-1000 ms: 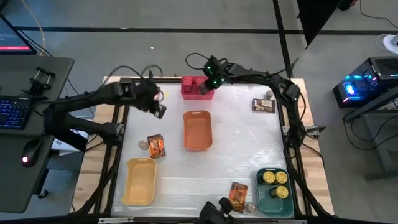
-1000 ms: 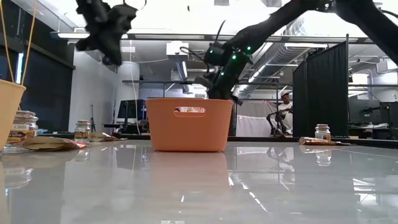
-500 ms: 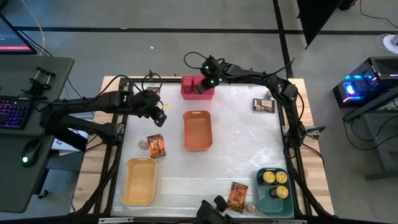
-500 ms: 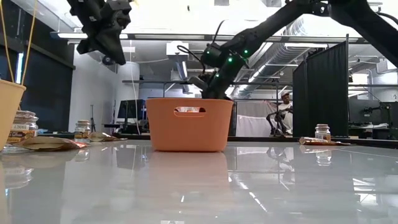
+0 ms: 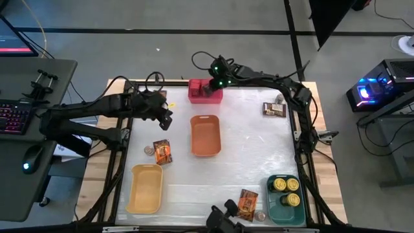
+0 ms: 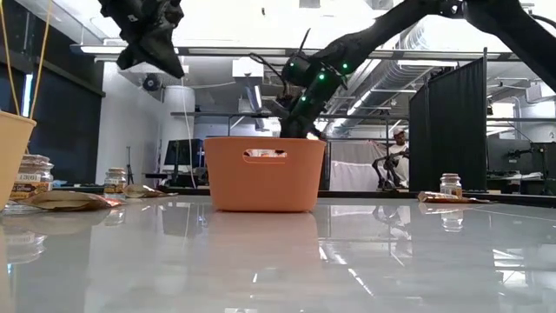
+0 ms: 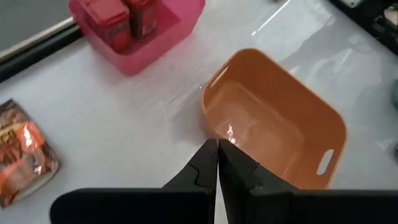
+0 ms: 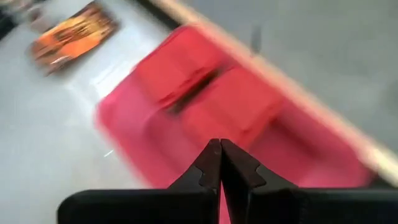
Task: Sort spices by type
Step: Put the red spice can into the red bin, then put the middle left brown spice bottle into the orange bin
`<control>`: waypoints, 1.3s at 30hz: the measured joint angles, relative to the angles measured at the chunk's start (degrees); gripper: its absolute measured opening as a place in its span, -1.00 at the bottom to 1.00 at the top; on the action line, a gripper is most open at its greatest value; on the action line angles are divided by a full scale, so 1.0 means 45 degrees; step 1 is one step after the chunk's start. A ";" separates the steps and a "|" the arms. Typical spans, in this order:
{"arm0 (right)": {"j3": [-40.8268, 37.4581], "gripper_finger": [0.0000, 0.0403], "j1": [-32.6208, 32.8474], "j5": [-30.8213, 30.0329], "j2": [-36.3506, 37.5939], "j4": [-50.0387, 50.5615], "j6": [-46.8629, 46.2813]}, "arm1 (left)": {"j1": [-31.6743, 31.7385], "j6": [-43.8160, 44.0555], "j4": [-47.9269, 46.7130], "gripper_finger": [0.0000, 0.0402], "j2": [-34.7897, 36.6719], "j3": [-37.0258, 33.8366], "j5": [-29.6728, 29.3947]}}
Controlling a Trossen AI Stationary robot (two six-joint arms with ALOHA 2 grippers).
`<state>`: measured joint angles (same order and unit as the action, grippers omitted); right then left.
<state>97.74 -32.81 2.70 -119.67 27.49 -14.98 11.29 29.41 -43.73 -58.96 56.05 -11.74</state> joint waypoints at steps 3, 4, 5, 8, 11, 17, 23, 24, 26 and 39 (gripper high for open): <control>0.0002 -1.00 -0.0181 -0.0901 -0.0004 -0.0058 -0.0288 | 0.0026 -0.0236 0.0560 -0.99 -0.0029 0.0000 -0.0344; 0.0002 -1.00 -0.0264 -0.0965 -0.0043 -0.0068 -0.0438 | 0.0069 -0.0244 0.0720 -0.99 -0.0037 0.0000 -0.0412; 0.0002 -1.00 -0.0329 -0.0995 -0.0107 -0.0129 -0.0632 | 0.0106 -0.0241 0.0844 -0.99 -0.0041 0.0000 -0.0416; 0.0002 -1.00 -0.0513 -0.1034 -0.0364 -0.0040 -0.1002 | 0.0268 -0.0314 0.1081 -0.99 -0.0039 0.0005 -0.0422; 0.0002 -1.00 -0.0562 -0.0641 -0.0749 -0.0043 -0.1295 | 0.0503 -0.0606 0.1110 -0.99 -0.0039 0.0005 -0.0426; 0.0002 -1.00 -0.0363 -0.0425 -0.1032 -0.0554 -0.1569 | 0.0999 -0.0985 0.1519 -0.99 -0.0039 0.0005 -0.0409; 0.0002 -1.00 -0.0284 -0.0007 -0.1032 -0.1143 -0.1888 | 0.1291 -0.1422 0.1651 -0.99 -0.0039 0.0005 -0.0407; 0.0002 -1.00 -0.0284 0.0055 -0.1032 -0.1167 -0.1904 | 0.1337 -0.1512 0.1644 -0.99 -0.0039 0.0005 -0.0409; 0.0002 -1.00 -0.0284 0.0102 -0.1032 -0.1146 -0.1904 | 0.1391 -0.1684 0.1649 -0.99 -0.0039 0.0005 -0.0414; 0.0002 -1.00 -0.0750 0.0813 -0.0120 -0.0595 -0.0946 | 0.1857 -0.2273 0.1639 -0.99 -0.0039 0.0005 0.0164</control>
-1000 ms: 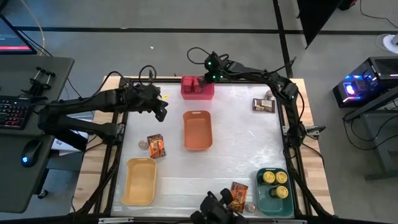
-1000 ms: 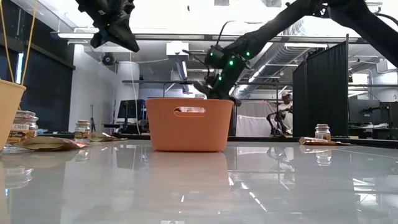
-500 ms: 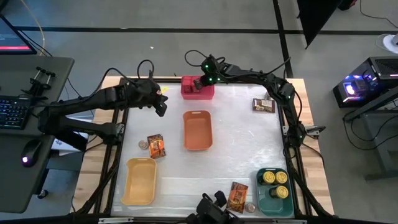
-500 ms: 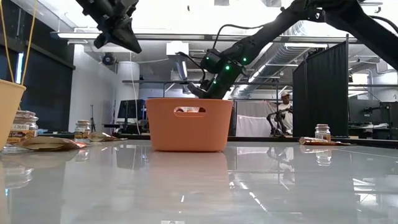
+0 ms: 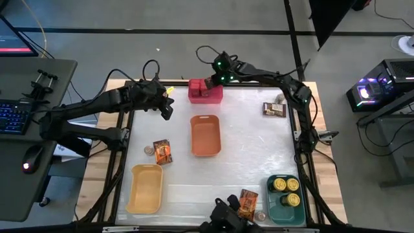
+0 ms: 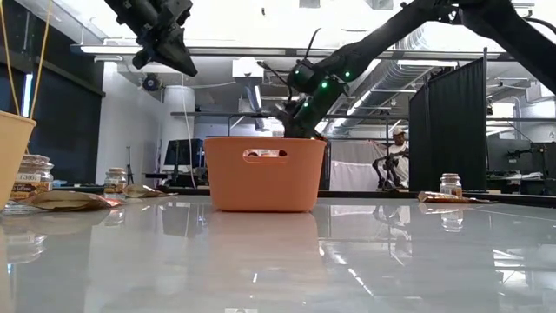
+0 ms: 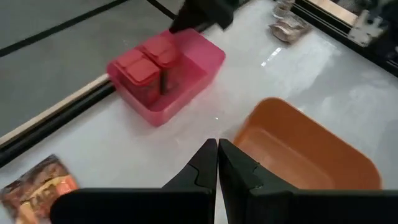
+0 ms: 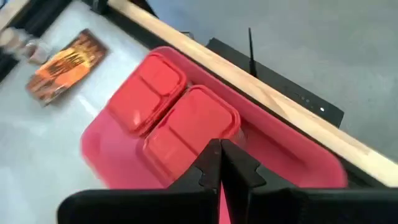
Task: Sort spices by type
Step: Put the middle left brown spice bottle into the orange bin
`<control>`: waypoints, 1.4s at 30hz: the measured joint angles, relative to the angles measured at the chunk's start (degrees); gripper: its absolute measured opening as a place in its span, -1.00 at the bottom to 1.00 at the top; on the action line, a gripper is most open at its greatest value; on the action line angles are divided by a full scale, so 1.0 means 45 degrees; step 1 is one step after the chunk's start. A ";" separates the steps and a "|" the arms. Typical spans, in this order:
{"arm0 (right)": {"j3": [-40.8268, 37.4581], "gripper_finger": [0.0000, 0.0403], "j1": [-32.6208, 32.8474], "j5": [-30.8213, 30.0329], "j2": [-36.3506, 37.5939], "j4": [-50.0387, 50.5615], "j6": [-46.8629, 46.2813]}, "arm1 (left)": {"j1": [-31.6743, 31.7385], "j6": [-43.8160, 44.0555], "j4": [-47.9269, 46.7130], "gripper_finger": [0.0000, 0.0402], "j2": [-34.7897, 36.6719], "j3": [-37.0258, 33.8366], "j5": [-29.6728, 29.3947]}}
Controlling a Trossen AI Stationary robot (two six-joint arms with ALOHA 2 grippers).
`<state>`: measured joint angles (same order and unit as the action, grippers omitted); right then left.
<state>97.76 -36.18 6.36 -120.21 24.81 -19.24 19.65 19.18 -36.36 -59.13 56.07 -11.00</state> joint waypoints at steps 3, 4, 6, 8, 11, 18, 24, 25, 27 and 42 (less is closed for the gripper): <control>0.0000 -1.00 -0.0307 0.0897 0.1014 0.1233 0.0893 | 0.0166 -0.0293 -0.0044 -0.98 0.0015 0.0065 0.1268; 0.0000 -1.00 -0.0393 0.1262 0.1458 0.1822 0.1231 | 0.0214 -0.0430 -0.0008 -0.98 0.0024 0.0118 0.1640; 0.0000 -1.00 -0.0465 0.1871 0.2358 0.3236 0.2023 | 0.0262 -0.0778 0.0166 -0.98 0.0034 0.0173 0.2007; 0.0000 -1.00 -0.0304 0.2428 0.3279 0.4955 0.2970 | 0.0350 -0.1145 0.0389 -0.98 0.0027 0.0175 0.2020; -0.0073 -1.00 0.0430 0.3151 0.4716 0.7446 0.3787 | 0.0595 -0.1612 0.1008 -0.98 0.0024 0.0175 0.2020; -0.4267 -1.00 0.3810 0.3953 0.8309 0.6999 0.0521 | 0.1441 -0.2756 0.2699 -0.98 -0.0029 0.0175 0.2006; -0.7903 -1.00 0.6487 0.2987 1.0846 0.4504 -0.3903 | 0.2207 -0.3066 0.3655 -0.98 -0.0026 0.0228 0.2032; -0.8200 -1.00 0.6685 0.2453 1.1193 0.4243 -0.4383 | 0.2326 -0.3056 0.3700 -0.98 -0.0029 0.0340 0.2081; -0.8491 -1.00 0.6729 0.1197 1.1739 0.4029 -0.4966 | 0.2529 -0.3085 0.3778 -0.98 -0.0029 0.0670 0.2171; -0.7956 -1.00 0.3057 0.0042 1.2513 0.2928 -0.1475 | 0.2708 -0.2845 0.0035 -0.98 -0.0012 0.2455 0.2448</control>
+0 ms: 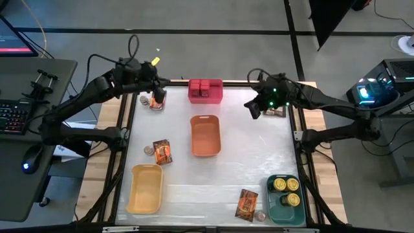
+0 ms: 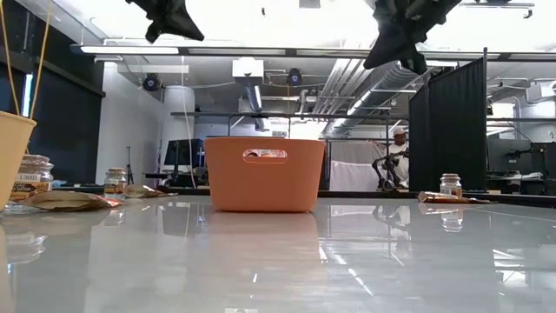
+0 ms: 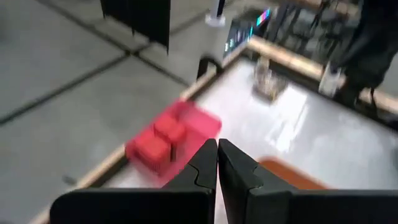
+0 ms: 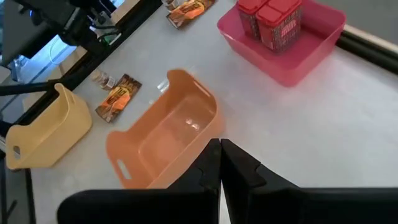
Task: Sort spices by type
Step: Put the middle left brown spice bottle into the orange bin
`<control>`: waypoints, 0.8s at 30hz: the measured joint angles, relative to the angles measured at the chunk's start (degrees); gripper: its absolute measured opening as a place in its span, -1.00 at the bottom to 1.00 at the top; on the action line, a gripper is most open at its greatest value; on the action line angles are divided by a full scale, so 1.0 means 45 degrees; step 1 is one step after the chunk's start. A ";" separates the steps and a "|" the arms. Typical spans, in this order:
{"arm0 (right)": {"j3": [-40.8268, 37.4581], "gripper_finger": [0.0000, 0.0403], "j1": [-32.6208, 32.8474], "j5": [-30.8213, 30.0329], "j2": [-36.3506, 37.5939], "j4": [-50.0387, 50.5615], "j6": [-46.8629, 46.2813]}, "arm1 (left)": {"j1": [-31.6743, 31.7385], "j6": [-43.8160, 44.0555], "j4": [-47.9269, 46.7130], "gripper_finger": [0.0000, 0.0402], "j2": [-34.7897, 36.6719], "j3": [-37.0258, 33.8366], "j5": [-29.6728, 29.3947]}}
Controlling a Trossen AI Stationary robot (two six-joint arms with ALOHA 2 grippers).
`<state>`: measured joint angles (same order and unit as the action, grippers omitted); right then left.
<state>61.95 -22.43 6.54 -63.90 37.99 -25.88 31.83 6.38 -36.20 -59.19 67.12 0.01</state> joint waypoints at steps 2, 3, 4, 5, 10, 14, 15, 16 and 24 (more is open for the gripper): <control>0.0000 -1.00 -0.0355 0.0316 0.0000 0.0002 0.0409 | -0.0131 0.0186 -0.0702 -0.98 -0.0022 -0.0007 0.0001; 0.0000 -1.00 -0.0509 0.0463 -0.0005 0.0002 0.0568 | -0.0219 0.0231 -0.0979 -0.98 -0.0021 -0.0007 0.0016; 0.0000 -1.00 -0.0647 0.0585 -0.0001 0.0002 0.0741 | -0.0302 0.0236 -0.1226 -0.98 -0.0007 -0.0007 0.0070; 0.0000 -1.00 -0.0779 0.0691 0.0000 0.0002 0.0893 | -0.0381 0.0236 -0.1422 -0.98 -0.0007 -0.0007 0.0194; 0.0000 -1.00 -0.1262 0.0788 -0.0005 0.0002 0.1267 | -0.0828 0.0434 -0.1593 -0.98 -0.0012 -0.0007 0.0394; 0.0000 -1.00 -0.1458 0.0973 -0.0005 0.0002 0.1432 | -0.1019 0.0440 -0.1513 -0.98 -0.0012 -0.0007 0.0411; 0.0000 -1.00 -0.1483 0.1125 -0.0005 0.0002 0.1428 | -0.1024 0.0440 -0.1497 -0.98 -0.0012 -0.0007 0.0413; 0.0000 -1.00 -0.1513 0.1356 -0.0005 0.0002 0.1414 | -0.1029 0.0440 -0.1493 -0.98 -0.0012 -0.0007 0.0413; 0.0000 -1.00 -0.1517 0.1984 -0.0005 0.0011 0.0826 | -0.1029 0.0124 -0.1498 -0.98 -0.0012 -0.0007 0.0398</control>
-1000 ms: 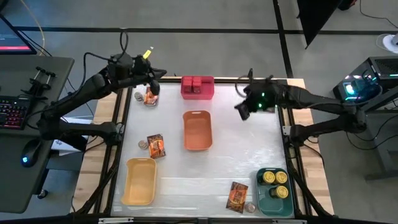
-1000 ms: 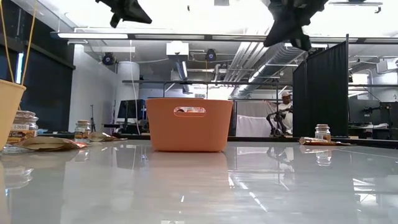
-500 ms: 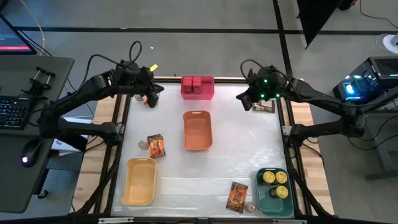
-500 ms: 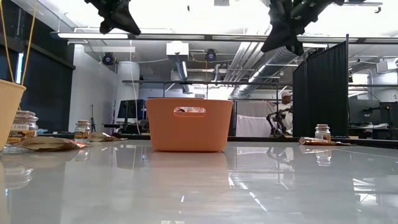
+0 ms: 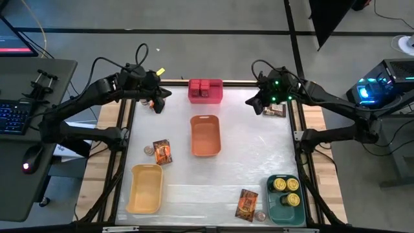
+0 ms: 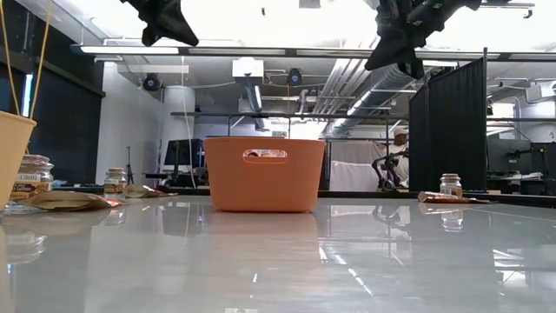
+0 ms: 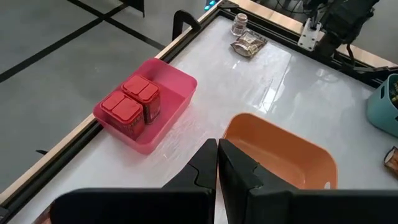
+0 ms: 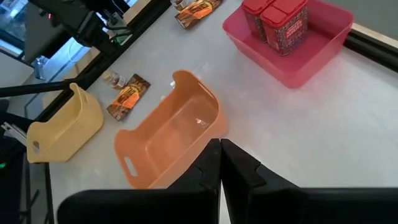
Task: Sort spices by type
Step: Put the middle left brown spice bottle into the orange bin
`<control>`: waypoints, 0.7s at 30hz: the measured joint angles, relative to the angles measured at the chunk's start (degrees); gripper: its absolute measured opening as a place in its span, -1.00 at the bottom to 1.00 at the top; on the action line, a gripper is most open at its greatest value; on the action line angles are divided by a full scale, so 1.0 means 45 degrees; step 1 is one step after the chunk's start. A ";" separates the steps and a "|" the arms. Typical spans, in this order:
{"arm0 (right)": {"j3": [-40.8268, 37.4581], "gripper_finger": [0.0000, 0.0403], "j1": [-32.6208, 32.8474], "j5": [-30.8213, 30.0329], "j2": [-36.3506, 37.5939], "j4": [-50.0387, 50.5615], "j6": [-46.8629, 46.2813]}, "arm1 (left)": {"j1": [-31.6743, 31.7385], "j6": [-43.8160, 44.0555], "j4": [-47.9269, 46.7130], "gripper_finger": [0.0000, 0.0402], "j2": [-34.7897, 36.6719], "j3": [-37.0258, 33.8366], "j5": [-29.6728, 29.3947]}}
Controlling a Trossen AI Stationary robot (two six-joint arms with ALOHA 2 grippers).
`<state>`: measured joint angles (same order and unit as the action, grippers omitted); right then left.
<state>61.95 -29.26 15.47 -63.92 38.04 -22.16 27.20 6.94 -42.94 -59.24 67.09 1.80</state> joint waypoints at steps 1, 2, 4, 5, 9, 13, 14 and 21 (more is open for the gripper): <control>0.0000 -1.00 0.0000 0.0010 0.0000 0.0000 -0.0038 | 0.0000 -0.0001 0.0004 -0.98 0.0000 0.0000 0.0000; 0.0000 -1.00 0.0000 0.0058 0.0000 0.0000 -0.0068 | 0.0005 -0.0002 -0.0001 -0.98 0.0000 0.0000 0.0000; 0.0000 -1.00 0.0000 0.0278 0.0000 -0.0005 -0.0071 | 0.0005 -0.0010 -0.0004 -0.98 0.0000 -0.0001 0.0004; 0.0000 -1.00 0.0000 0.0331 0.0000 -0.0019 -0.0071 | 0.0005 -0.0013 0.0000 -0.98 0.0000 -0.0005 0.0036; 0.0005 -1.00 0.0005 0.0362 0.0000 -0.0190 -0.0104 | -0.0016 -0.0626 -0.0080 -0.98 0.0000 0.0114 0.0319; 0.0005 -1.00 0.0005 0.0367 0.0000 -0.0571 -0.0110 | -0.0136 -0.1416 -0.0028 -0.98 0.0005 0.0535 0.0304; 0.0005 -1.00 0.0005 0.0367 0.0000 -0.0661 -0.0110 | -0.0141 -0.1416 -0.0039 -0.98 0.0005 0.0655 0.0045; 0.0005 -1.00 0.0005 0.0333 -0.0002 -0.0987 0.0069 | 0.0514 -0.0252 -0.1937 -0.71 -0.0516 0.0840 -0.0069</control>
<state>61.98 -29.23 16.97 -63.93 33.60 -21.85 29.51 5.81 -51.65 -61.57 70.87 1.49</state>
